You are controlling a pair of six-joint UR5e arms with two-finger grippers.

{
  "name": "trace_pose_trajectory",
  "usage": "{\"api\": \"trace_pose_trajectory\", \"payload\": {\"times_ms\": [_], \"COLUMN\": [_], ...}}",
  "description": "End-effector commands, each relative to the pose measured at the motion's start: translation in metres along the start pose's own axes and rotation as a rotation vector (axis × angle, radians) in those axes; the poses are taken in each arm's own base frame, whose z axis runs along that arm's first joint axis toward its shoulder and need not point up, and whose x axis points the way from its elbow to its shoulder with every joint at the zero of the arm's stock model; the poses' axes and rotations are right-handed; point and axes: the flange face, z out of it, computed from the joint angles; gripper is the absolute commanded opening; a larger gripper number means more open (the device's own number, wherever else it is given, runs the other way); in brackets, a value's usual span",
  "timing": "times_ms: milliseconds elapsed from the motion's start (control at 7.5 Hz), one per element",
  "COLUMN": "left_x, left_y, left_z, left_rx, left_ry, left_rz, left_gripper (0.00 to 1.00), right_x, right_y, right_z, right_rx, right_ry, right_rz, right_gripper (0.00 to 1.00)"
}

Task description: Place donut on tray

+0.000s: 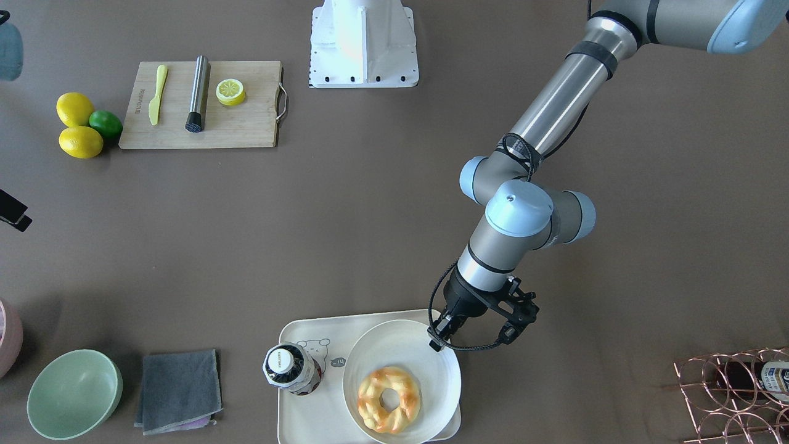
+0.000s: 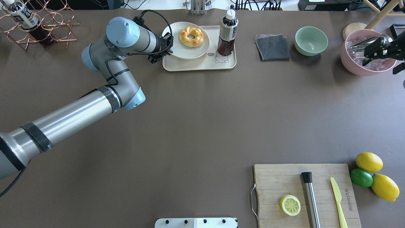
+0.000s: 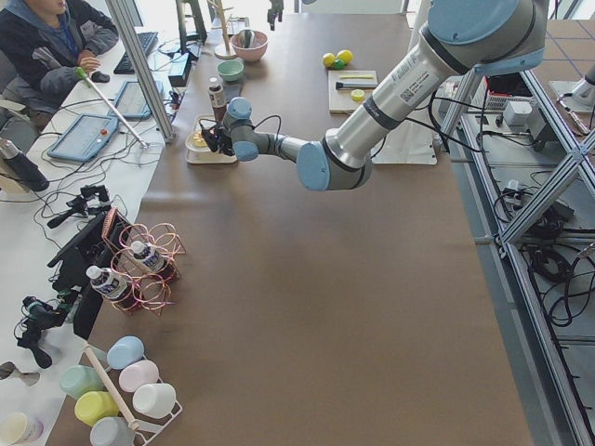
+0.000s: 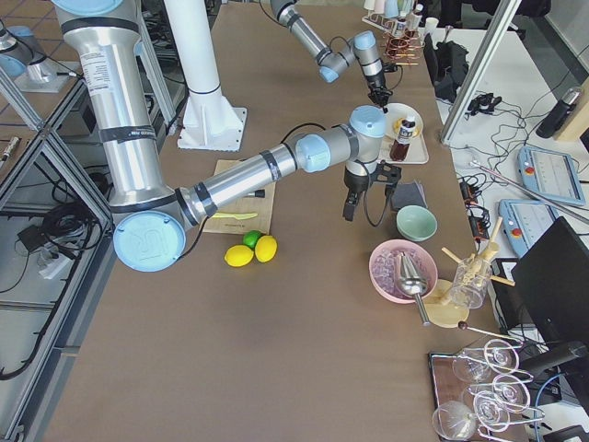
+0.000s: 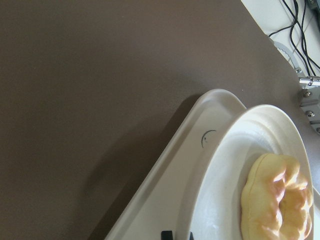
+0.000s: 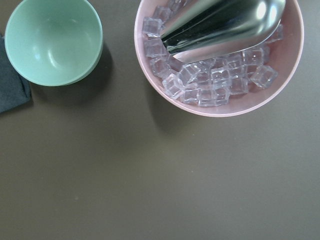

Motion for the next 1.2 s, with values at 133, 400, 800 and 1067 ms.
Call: {"api": "trace_pose_trajectory", "payload": {"times_ms": [133, 400, 800, 1067], "left_x": [-0.011, -0.013, -0.013, -0.036], "left_y": [0.010, 0.011, 0.005, -0.054], "left_z": [0.012, 0.013, 0.010, -0.055], "left_rx": [0.008, 0.004, 0.008, -0.088], "left_ry": [0.021, 0.024, 0.020, -0.082], "left_rz": [-0.018, -0.015, 0.084, 0.327], "left_gripper": [0.00, 0.00, 0.98, 0.98], "right_x": [0.070, 0.075, 0.085, 0.088], "right_y": [-0.003, -0.004, -0.006, -0.011], "right_z": [-0.006, -0.012, -0.017, -0.023], "right_rx": [-0.023, -0.013, -0.004, 0.007], "right_ry": [-0.014, -0.019, -0.022, -0.025], "right_rz": [-0.043, -0.035, -0.018, -0.019], "right_gripper": [1.00, 1.00, 1.00, 1.00]}}
